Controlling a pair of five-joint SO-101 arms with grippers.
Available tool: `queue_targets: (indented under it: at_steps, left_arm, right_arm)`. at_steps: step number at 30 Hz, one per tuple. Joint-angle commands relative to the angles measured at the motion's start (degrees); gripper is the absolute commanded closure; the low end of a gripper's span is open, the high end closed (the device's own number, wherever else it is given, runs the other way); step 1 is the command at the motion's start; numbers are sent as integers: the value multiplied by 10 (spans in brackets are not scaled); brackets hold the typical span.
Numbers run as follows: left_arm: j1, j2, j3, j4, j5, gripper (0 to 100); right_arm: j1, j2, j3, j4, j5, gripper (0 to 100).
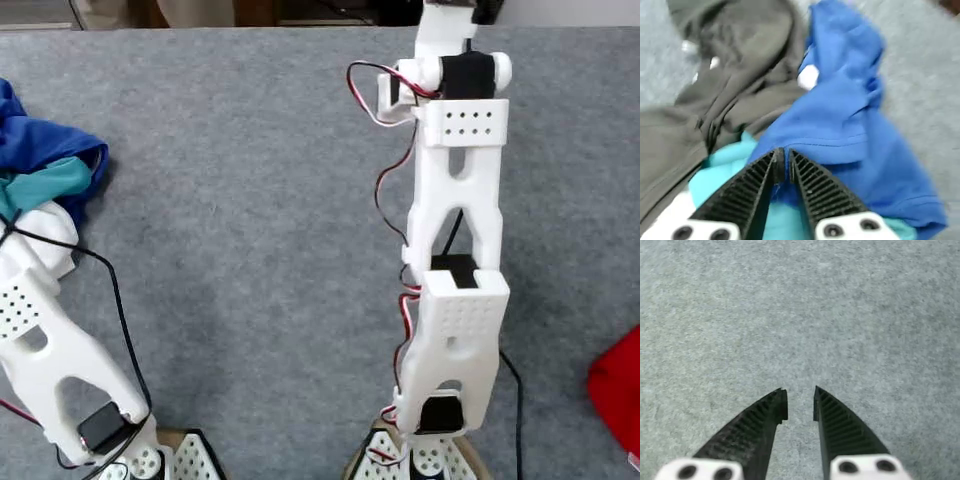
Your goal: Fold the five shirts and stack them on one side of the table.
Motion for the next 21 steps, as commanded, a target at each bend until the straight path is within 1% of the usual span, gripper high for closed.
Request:
queue_targets:
  at_steps: [1, 4, 5, 9, 11, 14, 18, 21]
  left_arm:
    - [28, -15, -62, 22, 11, 981]
    - [42, -23, -115, 43, 56, 981]
    - [48, -36, -111, 47, 67, 981]
    - [108, -117, -105, 83, 78, 981]
    - [159, -155, -102, 99, 73, 981]
    - [256, -199, -105, 138, 55, 981]
    - [380, -243, -100, 169, 83, 981]
    - [449, -255, -100, 169, 94, 981]
  right_arm:
    - [24, -2, -27, 9, 3, 903]
    - [38, -2, -27, 9, 3, 903]
    - [44, -2, -27, 9, 3, 903]
    - [65, -2, -28, 9, 3, 903]
    - [74, -2, -28, 9, 2, 903]
    - [88, -3, -28, 10, 2, 903]
    - [106, -38, -18, 11, 4, 903]
    - [128, -86, -14, 11, 5, 903]
